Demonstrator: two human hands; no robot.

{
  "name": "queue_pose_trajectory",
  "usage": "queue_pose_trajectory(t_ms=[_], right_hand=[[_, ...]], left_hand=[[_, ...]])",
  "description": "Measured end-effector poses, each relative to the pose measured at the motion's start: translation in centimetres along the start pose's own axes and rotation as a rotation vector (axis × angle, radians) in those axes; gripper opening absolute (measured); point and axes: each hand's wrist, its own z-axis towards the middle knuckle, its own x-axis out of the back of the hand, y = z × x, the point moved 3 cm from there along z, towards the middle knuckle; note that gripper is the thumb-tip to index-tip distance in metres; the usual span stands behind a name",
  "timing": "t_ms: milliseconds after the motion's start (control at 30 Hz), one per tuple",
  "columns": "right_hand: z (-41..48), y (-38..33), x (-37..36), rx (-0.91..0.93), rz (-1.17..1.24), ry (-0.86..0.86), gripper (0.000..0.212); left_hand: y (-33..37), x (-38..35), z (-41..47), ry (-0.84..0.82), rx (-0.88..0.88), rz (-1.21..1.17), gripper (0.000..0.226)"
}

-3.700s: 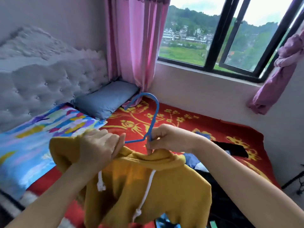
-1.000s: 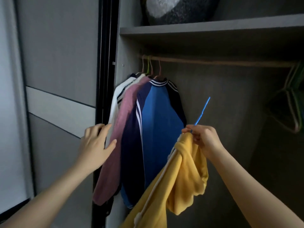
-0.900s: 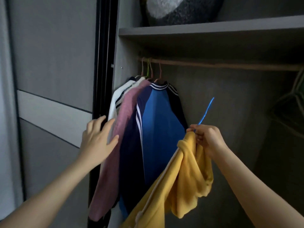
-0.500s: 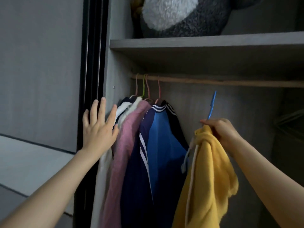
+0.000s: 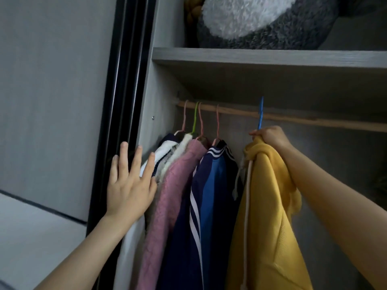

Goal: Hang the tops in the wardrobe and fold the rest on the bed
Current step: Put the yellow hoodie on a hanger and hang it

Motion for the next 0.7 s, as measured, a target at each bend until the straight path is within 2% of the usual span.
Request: queue_pose_trajectory(t_ms=[333, 467, 600, 700], right_hand=[[6.0, -0.2, -5.4, -0.018, -0.086, -0.079, 0.031], [6.3, 1.3, -7.1, -0.112, -0.125, -0.135, 0.027], [6.0, 3.3, -9.9, -0.121, -0.011, -0.111, 0.026], [6.3, 3.7, -10.5, -0.084, -0.013, -0.111, 0.024]], left_hand=[[0.0, 0.0, -0.1, 0.003, 0.003, 0.115, 0.043], [0.0, -0.1, -0.1, 0.014, 0.001, 0.154, 0.043], [0.0, -0.1, -0.1, 0.02, 0.012, 0.163, 0.042], [0.0, -0.2, 0.0, 0.013, 0.008, 0.167, 0.042]])
